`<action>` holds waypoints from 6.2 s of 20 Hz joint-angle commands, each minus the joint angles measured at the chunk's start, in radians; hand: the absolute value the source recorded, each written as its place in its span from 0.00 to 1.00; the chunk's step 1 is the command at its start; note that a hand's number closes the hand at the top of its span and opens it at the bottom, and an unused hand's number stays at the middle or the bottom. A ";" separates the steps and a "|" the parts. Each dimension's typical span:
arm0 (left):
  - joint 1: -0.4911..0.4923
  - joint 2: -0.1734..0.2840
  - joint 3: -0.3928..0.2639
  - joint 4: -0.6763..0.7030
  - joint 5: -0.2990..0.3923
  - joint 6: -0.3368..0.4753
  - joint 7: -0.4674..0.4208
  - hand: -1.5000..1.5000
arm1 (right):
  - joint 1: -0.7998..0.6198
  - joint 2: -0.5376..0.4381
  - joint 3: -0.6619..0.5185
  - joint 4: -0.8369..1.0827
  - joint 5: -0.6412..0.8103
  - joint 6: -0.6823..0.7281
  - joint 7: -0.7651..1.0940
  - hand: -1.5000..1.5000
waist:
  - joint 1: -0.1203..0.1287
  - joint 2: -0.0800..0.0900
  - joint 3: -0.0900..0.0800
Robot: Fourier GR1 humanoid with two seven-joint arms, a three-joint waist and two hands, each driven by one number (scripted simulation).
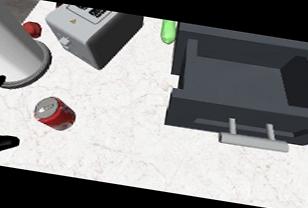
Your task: Pick up the can, place it into the drawer and close the drawer
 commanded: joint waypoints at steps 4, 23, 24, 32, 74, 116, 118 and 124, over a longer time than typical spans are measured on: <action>-0.083 0.016 0.020 0.235 -0.039 -0.012 -0.131 0.00 | 0.091 0.051 -0.057 -0.039 -0.039 0.093 -0.019 0.00 | -0.008 0.000 0.000; -0.071 0.024 0.074 0.701 -0.103 -0.037 -0.553 0.00 | 0.028 0.046 -0.169 0.016 -0.077 0.184 0.010 0.00 | -0.002 0.001 0.000; -0.073 0.012 0.048 0.635 -0.112 0.003 -0.494 0.00 | -0.043 0.044 -0.133 -0.040 -0.052 0.090 0.114 0.00 | 0.003 0.000 0.000; -0.051 0.050 0.083 0.919 -0.105 -0.107 -0.735 0.00 | -0.043 0.090 -0.132 -0.016 -0.005 0.164 0.053 0.00 | 0.002 0.002 -0.001; -0.389 0.008 -0.029 1.179 0.048 -0.212 -0.836 1.00 | 0.115 0.130 -0.191 -0.091 -0.156 0.231 0.070 0.00 | -0.007 -0.001 0.000; -1.081 -0.048 -0.407 0.896 -0.048 0.521 -0.232 1.00 | 0.001 0.099 -0.199 -0.097 -0.166 0.160 0.168 0.00 | -0.012 0.002 0.001; -1.118 -0.048 -0.435 0.991 0.016 0.550 -0.309 1.00 | 0.013 0.077 -0.202 -0.118 -0.208 0.154 0.191 0.00 | -0.022 0.004 0.000; -1.247 -0.048 -0.447 1.146 0.077 0.562 -0.372 1.00 | -0.043 0.130 -0.127 -0.160 -0.112 0.071 0.211 0.00 | -0.021 0.007 0.000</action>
